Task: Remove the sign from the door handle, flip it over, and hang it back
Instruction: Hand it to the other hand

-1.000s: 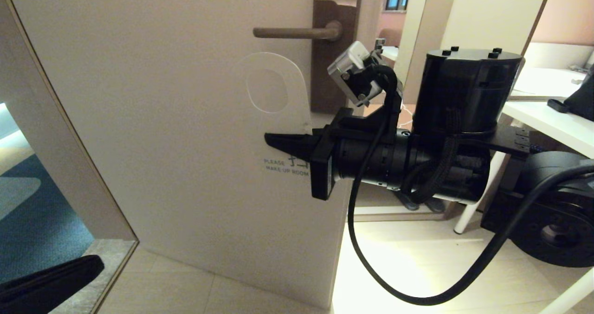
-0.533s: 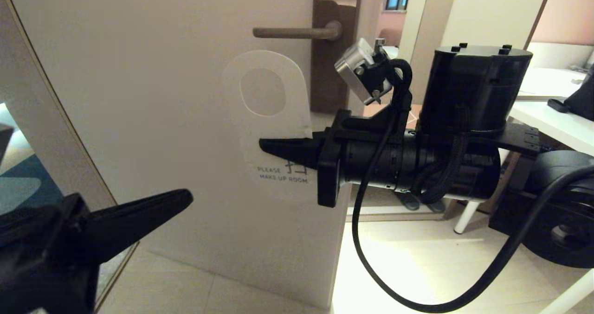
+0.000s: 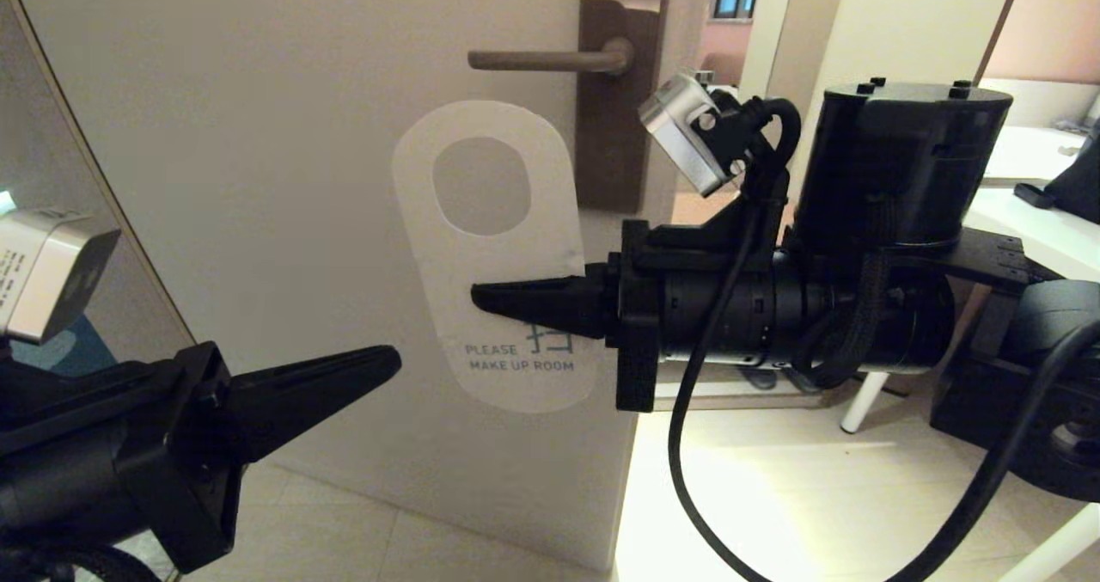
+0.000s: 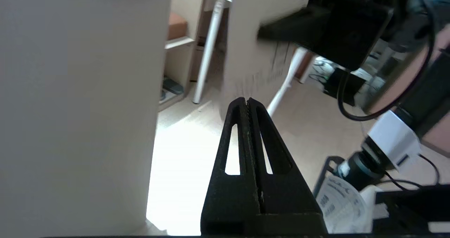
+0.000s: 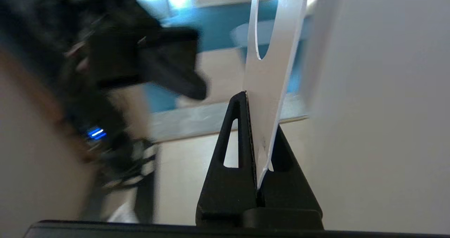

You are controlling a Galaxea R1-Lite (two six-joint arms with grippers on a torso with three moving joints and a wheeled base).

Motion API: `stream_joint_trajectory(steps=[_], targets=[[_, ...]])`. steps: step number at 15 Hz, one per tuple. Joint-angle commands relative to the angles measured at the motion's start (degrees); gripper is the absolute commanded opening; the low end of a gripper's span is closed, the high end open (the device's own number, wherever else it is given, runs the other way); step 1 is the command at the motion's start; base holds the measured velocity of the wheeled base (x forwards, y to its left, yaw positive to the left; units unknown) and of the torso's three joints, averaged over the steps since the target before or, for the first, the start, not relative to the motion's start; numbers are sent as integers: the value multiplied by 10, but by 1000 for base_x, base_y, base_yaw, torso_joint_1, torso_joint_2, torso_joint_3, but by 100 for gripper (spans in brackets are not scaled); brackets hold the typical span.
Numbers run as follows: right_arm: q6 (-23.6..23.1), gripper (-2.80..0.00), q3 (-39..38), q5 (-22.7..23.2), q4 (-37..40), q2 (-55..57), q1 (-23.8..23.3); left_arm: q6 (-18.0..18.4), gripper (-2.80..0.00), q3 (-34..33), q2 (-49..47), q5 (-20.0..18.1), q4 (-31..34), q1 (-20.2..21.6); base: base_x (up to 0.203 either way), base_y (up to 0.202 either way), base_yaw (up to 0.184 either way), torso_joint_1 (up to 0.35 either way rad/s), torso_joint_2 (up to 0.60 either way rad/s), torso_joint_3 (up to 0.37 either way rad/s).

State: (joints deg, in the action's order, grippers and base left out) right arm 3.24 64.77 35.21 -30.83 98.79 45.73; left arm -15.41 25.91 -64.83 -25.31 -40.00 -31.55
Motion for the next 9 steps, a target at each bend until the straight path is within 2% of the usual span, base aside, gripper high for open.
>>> stream_joint_trajectory(steps=[1,4,8,9], targets=[[1,-280,-4,23,9,-3,-1,-1,-280,1,-1,-10,-3,1,0,0,0,0,0,0],[2,-280,-13,45,21,-10,-1,-2,-280,1,0,-45,-2,1,0,0,0,0,0,0],[0,-280,-26,57,23,-13,-1,-4,-280,-6,14,-52,2,-1,0,0,0,0,0,0],[1,-280,-25,57,23,-13,-3,-4,0,-12,21,-52,3,-2,0,0,0,0,0,0]])
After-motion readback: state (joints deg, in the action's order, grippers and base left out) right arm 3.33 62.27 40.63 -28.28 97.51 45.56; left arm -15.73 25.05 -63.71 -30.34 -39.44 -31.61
